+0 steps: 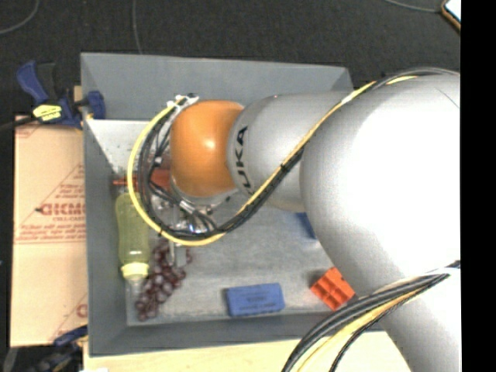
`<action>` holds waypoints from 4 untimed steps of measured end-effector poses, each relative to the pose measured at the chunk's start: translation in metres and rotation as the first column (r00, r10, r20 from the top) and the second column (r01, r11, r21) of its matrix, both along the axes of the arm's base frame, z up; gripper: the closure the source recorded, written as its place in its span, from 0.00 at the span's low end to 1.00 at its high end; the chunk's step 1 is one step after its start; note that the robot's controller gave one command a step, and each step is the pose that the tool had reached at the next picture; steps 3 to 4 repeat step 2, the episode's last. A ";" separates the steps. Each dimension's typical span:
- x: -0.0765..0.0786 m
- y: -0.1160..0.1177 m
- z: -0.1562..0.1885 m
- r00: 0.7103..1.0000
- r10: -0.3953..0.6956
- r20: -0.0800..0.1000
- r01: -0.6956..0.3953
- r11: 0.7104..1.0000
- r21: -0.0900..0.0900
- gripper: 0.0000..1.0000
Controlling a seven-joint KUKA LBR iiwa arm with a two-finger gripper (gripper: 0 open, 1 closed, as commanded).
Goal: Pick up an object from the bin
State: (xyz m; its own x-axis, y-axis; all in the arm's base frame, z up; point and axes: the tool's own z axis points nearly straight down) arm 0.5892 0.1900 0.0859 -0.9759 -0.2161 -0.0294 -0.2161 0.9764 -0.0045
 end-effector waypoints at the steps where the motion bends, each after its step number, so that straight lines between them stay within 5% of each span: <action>1: -0.017 0.017 -0.001 0.972 0.234 0.006 -0.233 0.972 -0.025 1.00; 4: -0.017 0.017 -0.001 0.972 0.234 0.006 -0.233 0.972 -0.025 1.00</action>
Offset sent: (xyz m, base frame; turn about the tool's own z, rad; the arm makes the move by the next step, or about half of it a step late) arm 0.0000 0.0000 0.0000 0.0000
